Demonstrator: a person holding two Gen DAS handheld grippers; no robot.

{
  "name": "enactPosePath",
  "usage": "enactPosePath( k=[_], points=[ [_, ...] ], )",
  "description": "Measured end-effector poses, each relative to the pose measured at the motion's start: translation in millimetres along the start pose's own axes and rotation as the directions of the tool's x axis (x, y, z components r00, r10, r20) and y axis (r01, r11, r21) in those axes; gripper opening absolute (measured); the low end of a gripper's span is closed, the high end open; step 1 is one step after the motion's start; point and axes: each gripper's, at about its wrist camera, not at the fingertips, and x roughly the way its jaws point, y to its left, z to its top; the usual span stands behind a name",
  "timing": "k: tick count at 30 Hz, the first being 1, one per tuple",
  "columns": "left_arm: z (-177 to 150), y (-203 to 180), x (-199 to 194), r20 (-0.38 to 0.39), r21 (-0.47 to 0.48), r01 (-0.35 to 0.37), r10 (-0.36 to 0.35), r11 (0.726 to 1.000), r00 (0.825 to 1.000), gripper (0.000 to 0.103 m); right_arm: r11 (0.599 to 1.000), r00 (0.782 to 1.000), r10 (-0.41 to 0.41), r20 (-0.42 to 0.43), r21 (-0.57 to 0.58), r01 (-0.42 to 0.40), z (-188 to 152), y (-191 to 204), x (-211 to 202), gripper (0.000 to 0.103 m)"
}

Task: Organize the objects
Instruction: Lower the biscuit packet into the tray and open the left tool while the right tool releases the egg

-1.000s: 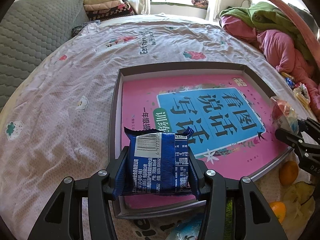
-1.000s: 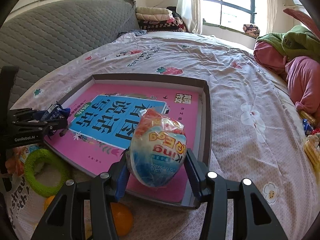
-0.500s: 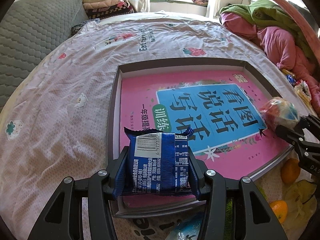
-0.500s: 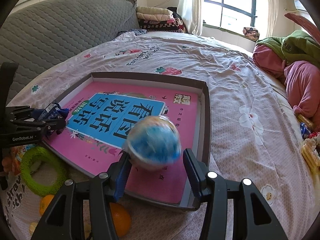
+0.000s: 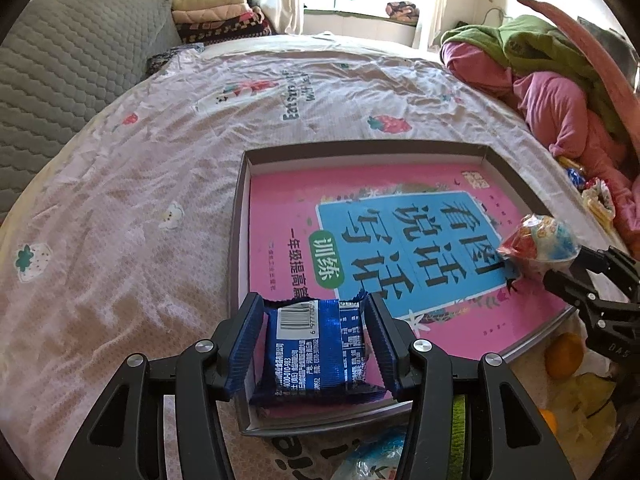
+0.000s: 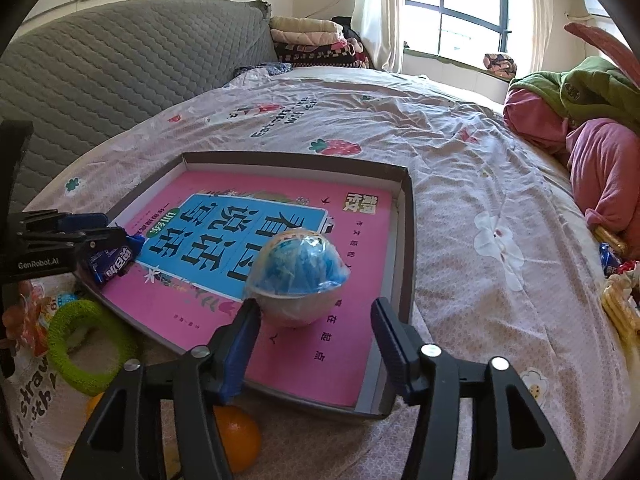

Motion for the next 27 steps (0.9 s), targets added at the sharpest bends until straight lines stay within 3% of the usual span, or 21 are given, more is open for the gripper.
enactPosePath(
  k=[15,19,27],
  points=[
    [10.4,12.8,-25.9,0.046,-0.044,0.009,-0.007,0.999,0.999,0.059,1.000,0.999,0.001,0.051,0.028,-0.002,3.9,-7.6,-16.6,0.061],
    [11.3,15.5,-32.7,0.060,-0.040,-0.013,0.015,0.999,0.998,0.066,0.999,0.998,0.007,0.068,0.031,-0.009,3.8,-7.1,-22.0,0.062],
    [8.8,13.7,-45.4,0.080,-0.026,-0.018,0.020,0.999,0.997,0.067,0.998,0.993,0.029,0.111,0.047,-0.034,2.6,-7.5,-39.4,0.062]
  ],
)
